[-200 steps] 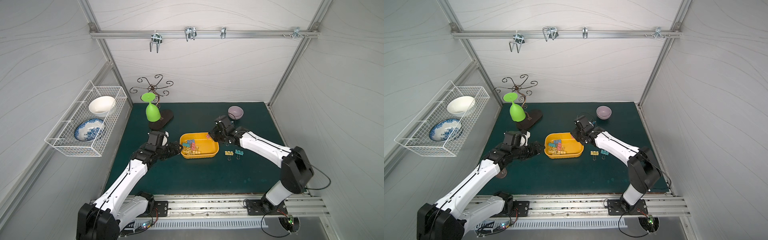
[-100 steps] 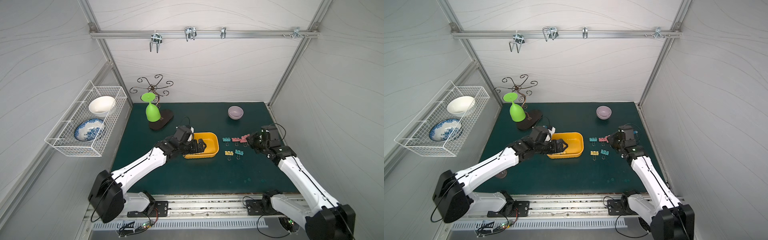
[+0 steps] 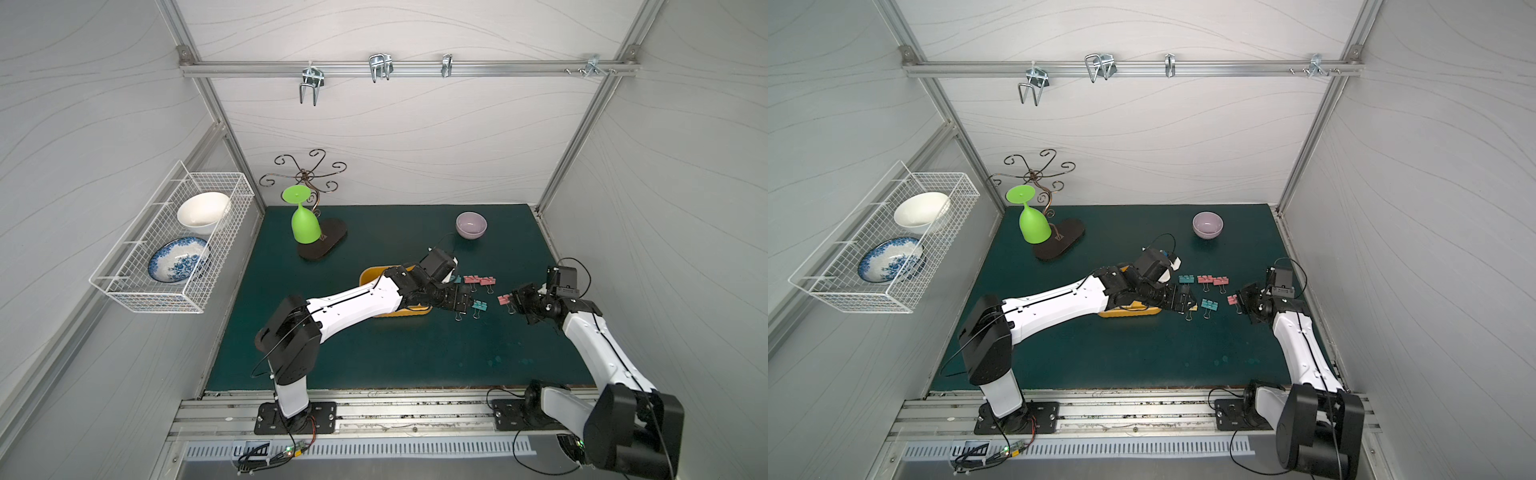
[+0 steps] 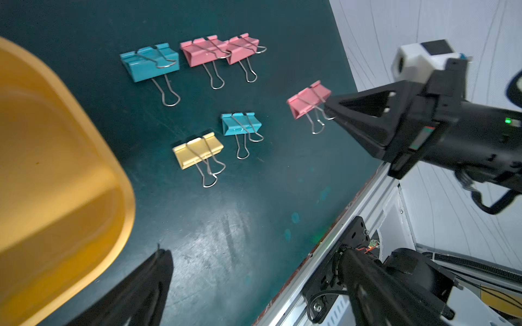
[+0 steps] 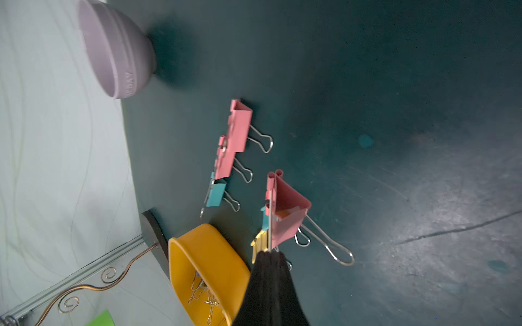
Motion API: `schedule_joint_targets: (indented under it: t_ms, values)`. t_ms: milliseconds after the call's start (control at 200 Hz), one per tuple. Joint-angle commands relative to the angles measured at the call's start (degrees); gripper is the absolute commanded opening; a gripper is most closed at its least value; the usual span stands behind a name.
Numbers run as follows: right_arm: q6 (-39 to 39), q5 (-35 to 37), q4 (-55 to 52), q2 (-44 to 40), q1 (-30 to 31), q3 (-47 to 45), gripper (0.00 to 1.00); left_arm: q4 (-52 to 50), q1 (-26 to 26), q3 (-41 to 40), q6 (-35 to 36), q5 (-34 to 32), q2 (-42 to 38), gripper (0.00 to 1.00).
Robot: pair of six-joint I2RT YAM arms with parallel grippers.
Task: Take out the binder clips from the storage box
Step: Place the binder clip at the center of the board.
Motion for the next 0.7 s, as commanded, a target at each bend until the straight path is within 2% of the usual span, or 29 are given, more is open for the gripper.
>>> schedule_joint_targets:
  t_ms: [0, 370, 560, 695]
  values:
    - [-1.5, -2.2, 1.1, 2.7, -0.4, 0.7, 0.0, -1.7, -0.5, 2.3, 1.8, 1.0, 0.9, 0.99]
    - [-0.9, -5.0, 7.5, 13.4, -0.7, 2.0, 0.0, -3.6, -0.2, -0.8, 4.5, -1.4, -1.1, 0.99]
    - [-2.2, -2.6, 6.7, 15.8, -1.0, -0.4, 0.0, -2.3, 0.5, -3.3, 4.3, -0.9, -2.7, 0.98]
    - [-3.7, -1.3, 5.3, 14.6, -1.1, -0.5, 0.12, -1.0, 1.1, -5.9, 4.1, -0.3, -4.7, 0.99]
